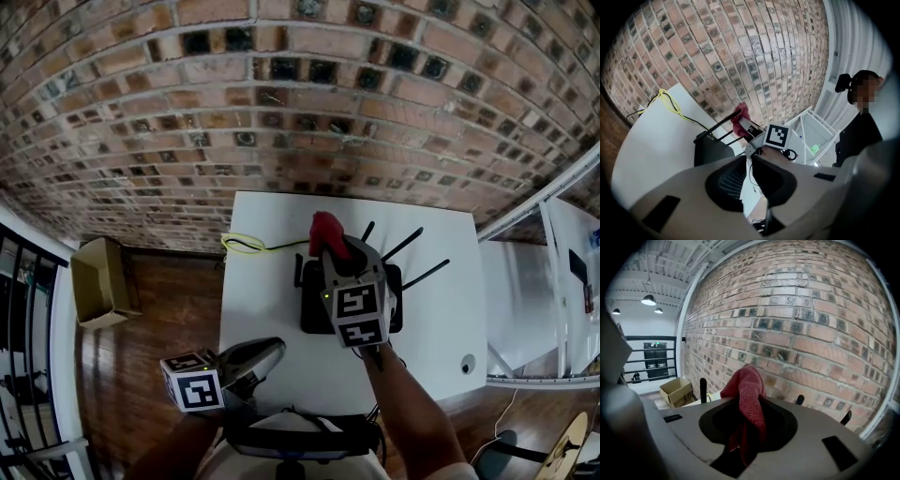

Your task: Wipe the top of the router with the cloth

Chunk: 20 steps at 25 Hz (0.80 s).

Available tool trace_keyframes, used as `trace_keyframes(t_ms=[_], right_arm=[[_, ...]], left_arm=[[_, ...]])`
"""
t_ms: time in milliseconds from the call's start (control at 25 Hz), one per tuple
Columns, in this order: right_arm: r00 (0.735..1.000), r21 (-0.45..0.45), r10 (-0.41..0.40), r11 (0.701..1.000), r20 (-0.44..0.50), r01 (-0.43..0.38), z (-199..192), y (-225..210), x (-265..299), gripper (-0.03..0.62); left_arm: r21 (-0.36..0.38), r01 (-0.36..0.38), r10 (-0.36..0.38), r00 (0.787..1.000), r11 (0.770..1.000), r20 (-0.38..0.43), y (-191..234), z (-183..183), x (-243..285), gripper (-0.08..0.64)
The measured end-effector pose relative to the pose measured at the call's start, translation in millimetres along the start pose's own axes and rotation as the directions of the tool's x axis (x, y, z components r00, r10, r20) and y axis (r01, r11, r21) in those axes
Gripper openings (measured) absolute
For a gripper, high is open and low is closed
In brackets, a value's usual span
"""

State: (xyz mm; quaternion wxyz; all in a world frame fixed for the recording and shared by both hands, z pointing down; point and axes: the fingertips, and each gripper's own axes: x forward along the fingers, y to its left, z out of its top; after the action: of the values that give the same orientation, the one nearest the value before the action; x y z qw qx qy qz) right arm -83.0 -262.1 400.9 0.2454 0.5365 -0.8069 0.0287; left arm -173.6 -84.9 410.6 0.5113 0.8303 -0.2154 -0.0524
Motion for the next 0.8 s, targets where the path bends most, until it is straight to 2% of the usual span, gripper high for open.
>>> trace_keyframes(t_ms=[120, 320, 600, 800], right_arm=[[0.999, 0.023, 0.026, 0.999, -0.044, -0.025, -19, 11, 8, 0.107], [0.983, -0.016, 0.055, 0.998, -0.173, -0.059, -66, 15, 23, 0.107], [0.942, -0.003, 0.084, 0.996, -0.325, -0.09, -115, 22, 37, 0.107], [0.919, 0.028, 0.096, 0.995, -0.383, -0.092, -136, 25, 41, 0.107]], left_arm=[[-0.007, -0.007, 0.007, 1.0, 1.0, 0.001, 3, 1, 0, 0.043], [-0.008, -0.011, 0.011, 1.0, 1.0, 0.009, 5, 3, 0, 0.043], [-0.014, -0.007, 0.008, 1.0, 1.0, 0.02, 3, 5, 2, 0.043], [-0.012, -0.017, 0.017, 1.0, 1.0, 0.008, 2, 1, 3, 0.043]])
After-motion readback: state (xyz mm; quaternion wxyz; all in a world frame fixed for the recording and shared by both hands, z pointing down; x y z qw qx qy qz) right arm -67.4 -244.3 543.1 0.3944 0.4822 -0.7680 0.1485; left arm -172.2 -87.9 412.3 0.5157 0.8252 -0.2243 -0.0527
